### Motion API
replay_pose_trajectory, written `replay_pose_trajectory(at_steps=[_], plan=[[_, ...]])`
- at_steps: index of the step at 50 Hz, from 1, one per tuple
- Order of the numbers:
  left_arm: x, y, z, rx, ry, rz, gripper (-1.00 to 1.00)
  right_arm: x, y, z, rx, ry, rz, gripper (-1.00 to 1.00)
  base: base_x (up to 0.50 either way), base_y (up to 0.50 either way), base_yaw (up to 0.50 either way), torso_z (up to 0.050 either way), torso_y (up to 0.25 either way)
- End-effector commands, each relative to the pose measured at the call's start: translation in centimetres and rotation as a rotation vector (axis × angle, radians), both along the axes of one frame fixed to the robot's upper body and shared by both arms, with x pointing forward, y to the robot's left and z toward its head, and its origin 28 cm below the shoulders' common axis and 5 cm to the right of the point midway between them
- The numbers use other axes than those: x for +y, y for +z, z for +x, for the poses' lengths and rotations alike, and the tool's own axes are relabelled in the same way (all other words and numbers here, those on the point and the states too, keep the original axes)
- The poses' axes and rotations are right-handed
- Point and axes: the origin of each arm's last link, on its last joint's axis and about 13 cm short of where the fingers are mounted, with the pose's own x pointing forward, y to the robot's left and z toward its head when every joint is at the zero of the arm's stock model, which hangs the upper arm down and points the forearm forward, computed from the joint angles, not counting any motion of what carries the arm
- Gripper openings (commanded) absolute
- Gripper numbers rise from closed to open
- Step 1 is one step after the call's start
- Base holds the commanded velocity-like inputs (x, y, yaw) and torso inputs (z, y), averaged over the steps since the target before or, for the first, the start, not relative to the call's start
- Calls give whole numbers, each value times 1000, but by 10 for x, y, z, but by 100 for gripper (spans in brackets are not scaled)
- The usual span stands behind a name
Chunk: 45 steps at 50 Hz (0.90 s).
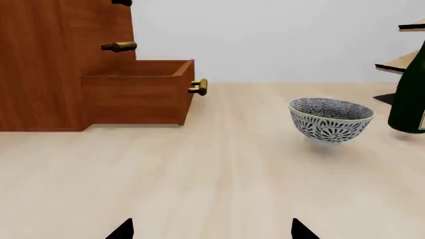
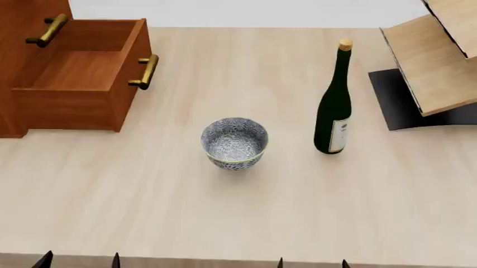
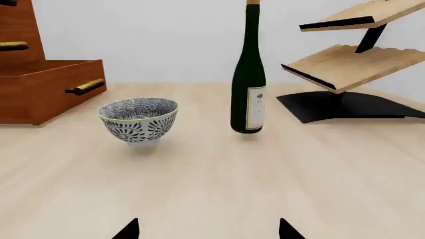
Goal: Put the wine bottle in the bottom drawer of the cabinet.
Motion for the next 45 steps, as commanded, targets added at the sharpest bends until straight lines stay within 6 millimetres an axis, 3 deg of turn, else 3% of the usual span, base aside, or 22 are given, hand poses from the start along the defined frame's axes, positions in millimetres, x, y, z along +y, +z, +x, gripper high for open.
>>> replay_pose_trajectory(at_steps=[1, 25, 45], plan=[[0, 0, 0, 0, 0, 0, 100, 0, 0, 0, 0, 0, 0, 100, 0, 0, 0, 0, 0], [0, 2, -3, -8, -18, -9, 100, 2, 1, -2, -15, -10, -48, 100, 0, 0, 0, 0, 0], [0, 3, -5, -15, -8, 6, 100, 3, 0, -3, -17, 9, -87, 100, 0, 0, 0, 50, 0]])
